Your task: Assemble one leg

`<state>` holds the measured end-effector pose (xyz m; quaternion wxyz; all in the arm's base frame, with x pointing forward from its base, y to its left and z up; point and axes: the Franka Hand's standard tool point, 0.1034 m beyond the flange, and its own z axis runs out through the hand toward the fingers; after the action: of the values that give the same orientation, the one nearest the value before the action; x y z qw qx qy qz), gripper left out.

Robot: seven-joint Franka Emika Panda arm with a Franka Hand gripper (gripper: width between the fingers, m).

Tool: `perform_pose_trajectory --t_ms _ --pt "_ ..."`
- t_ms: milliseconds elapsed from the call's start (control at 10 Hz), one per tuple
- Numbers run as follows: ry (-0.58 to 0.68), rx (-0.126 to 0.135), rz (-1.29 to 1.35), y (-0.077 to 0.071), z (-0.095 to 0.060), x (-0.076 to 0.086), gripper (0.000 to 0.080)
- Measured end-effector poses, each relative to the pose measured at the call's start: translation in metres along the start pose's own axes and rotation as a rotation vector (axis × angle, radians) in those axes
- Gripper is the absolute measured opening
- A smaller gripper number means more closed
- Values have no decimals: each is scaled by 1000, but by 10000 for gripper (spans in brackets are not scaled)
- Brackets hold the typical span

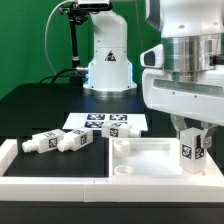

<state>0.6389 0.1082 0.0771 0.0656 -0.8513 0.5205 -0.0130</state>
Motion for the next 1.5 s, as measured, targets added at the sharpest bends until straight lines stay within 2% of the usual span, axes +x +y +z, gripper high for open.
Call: perform_pose_trajectory --t_ms 300,500,600,900,1100,1200,1300,1500 --pt "5 -8 -137 1 1 0 287" --pt "-32 -75 -600 -2 0 -6 599" --pt "-48 -78 -723 -4 1 -9 634" --pt "-51 -82 -951 -1 2 -6 647" --pt "-42 -90 -1277 -1 2 -1 649" --pt "-44 -87 -1360 -2 3 0 649" --pt "-41 -89 -1312 -2 3 -1 649" --pt "-38 -89 -1221 -2 3 -1 398"
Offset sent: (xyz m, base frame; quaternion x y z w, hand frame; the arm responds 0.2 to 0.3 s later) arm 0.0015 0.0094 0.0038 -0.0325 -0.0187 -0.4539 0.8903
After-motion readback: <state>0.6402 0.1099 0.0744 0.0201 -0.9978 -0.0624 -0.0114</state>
